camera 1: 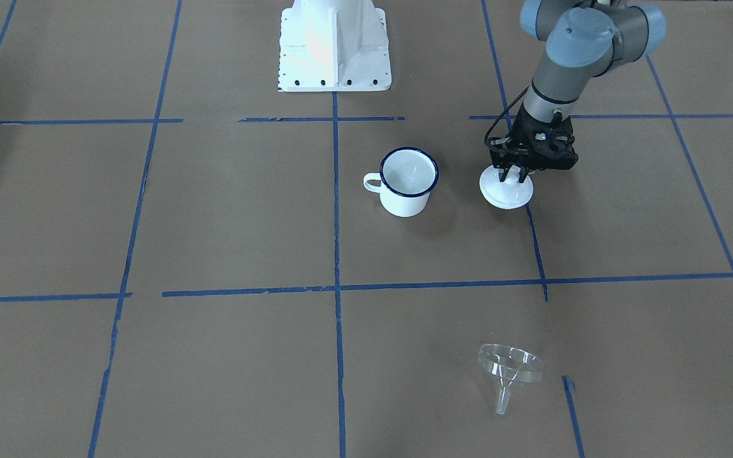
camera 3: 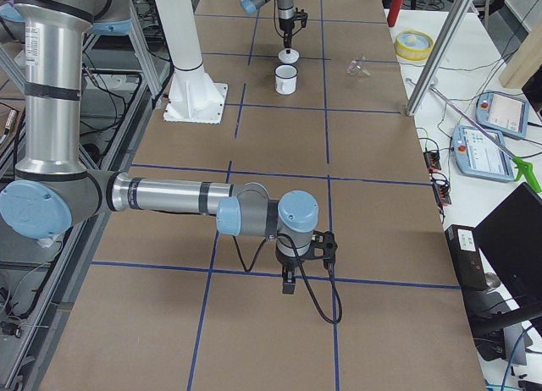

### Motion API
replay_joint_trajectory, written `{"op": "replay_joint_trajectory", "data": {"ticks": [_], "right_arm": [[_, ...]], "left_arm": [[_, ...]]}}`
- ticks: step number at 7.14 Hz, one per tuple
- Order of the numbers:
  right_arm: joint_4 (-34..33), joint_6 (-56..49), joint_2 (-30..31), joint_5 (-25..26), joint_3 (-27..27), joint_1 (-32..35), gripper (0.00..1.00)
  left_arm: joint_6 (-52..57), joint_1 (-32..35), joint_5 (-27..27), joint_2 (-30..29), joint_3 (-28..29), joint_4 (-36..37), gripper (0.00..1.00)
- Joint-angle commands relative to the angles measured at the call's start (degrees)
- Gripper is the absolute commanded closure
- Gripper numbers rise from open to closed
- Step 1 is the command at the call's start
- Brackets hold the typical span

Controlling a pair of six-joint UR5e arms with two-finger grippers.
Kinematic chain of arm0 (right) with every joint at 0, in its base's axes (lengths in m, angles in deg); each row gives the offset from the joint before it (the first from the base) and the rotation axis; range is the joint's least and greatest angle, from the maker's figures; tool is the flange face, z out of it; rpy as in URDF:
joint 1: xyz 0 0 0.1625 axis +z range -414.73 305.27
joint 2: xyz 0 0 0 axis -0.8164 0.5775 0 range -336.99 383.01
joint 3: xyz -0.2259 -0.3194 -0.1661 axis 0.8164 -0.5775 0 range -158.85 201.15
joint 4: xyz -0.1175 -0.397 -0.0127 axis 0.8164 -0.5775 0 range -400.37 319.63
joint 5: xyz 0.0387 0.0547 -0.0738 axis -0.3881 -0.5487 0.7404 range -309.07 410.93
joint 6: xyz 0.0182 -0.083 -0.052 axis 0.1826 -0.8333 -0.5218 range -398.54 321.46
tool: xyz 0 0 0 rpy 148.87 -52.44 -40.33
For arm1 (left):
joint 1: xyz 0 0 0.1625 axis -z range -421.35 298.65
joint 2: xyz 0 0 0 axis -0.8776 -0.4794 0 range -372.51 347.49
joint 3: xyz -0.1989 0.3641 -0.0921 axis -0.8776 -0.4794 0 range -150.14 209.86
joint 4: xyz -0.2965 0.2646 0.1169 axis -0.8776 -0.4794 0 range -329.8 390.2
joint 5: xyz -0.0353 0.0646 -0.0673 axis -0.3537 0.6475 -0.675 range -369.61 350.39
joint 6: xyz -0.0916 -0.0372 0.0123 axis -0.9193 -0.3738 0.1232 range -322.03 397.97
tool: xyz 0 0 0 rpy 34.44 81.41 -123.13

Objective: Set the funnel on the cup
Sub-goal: 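Lower the lid onto the table and open the left gripper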

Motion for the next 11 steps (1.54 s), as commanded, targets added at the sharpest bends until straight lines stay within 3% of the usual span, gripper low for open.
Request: {"op": "replay_joint_trajectory", "data": {"ticks": [1,8,11], "right_arm": [[0.00,0.00,0.00,0.00,0.00,0.00,0.00],[0.00,0.00,0.00,0.00,0.00,0.00,0.00],[0.00,0.00,0.00,0.00,0.00,0.00,0.00]], "left_arm": [[0.00,-0.54,0.00,-1.15,1.51,-0.41,1.00],[0.53,-0.90,0.00,-2.30,3.72,-0.85,0.99],[0.44,-1.07,0.00,-2.38,4.86,-1.37,0.66]]}}
